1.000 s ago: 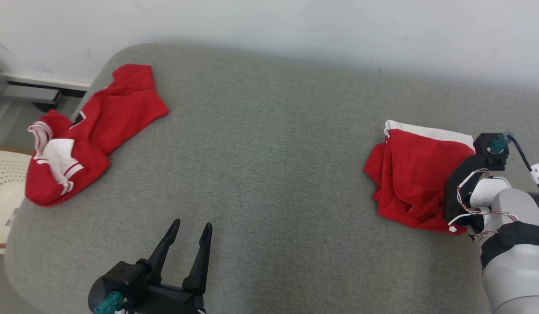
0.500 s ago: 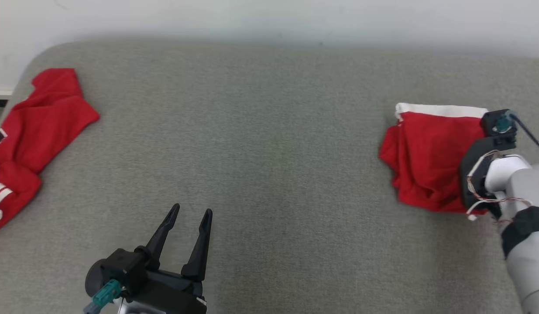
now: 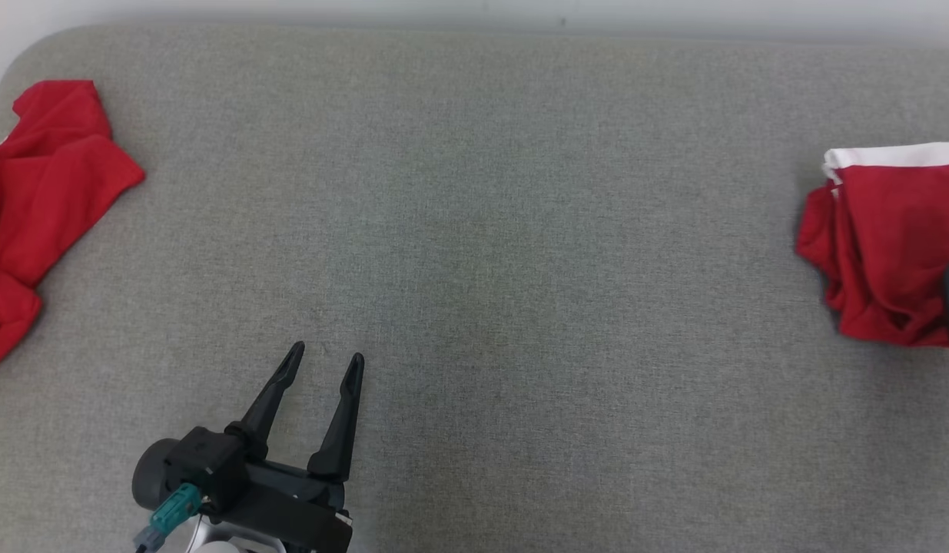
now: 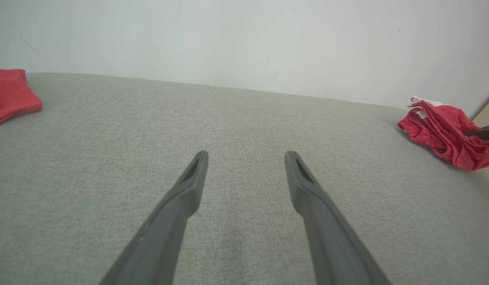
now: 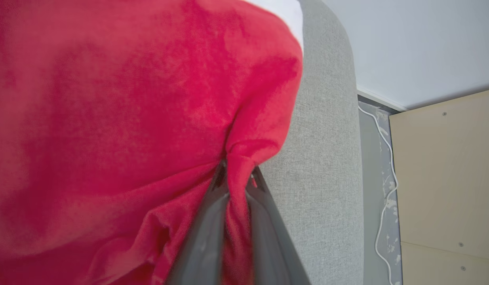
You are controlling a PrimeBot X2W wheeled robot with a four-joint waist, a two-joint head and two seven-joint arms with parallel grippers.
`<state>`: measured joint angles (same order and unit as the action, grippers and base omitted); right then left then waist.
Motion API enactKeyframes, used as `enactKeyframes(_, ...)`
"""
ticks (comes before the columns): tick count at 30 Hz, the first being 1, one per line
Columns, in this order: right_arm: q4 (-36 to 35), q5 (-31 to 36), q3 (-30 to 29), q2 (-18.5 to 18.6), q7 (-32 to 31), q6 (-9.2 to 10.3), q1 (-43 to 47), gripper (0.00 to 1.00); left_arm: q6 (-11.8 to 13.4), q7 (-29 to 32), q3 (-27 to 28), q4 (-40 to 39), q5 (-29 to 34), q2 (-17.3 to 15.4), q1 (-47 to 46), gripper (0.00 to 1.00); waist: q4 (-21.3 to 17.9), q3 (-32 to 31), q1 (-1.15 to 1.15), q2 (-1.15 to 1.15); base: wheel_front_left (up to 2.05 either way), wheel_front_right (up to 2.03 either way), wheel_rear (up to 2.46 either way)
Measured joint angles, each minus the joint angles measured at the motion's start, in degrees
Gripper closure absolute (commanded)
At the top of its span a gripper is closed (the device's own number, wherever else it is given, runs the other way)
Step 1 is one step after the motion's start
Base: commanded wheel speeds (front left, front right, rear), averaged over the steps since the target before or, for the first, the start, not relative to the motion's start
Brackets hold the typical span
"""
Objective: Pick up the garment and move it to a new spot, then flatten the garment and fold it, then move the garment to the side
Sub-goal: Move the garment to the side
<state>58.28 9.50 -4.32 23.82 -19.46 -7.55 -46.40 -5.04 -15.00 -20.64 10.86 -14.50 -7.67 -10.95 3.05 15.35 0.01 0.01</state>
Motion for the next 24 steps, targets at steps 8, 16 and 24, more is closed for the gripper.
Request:
enactKeyframes(8, 1.6, -0.9, 3.1, 5.3, 3.2, 0.00, -0.6, 1.00, 1.1, 0.0, 0.9, -1.2, 1.2, -0.9, -0.2, 0.00, 0.9, 1.5, 0.00, 0.00, 0.00, 0.00, 0.00)
enactKeyframes(16, 2.2, -1.5, 4.9, 8.6, 3.9, 0.00, -1.4, 1.00, 1.5, 0.0, 2.2, -2.5, 1.4, -2.0, -0.1, 0.00, 1.4, 1.9, 0.00, 0.00, 0.00, 0.00, 0.00)
enactKeyframes(24, 1.3, -1.2, 4.1, 11.3, 2.8, 0.00, -0.7, 1.00, 1.6, 0.0, 2.1, -2.6, 1.3, -2.3, 0.1, 0.00, 2.3, 1.8, 0.00, 0.00, 0.00, 0.00, 0.00)
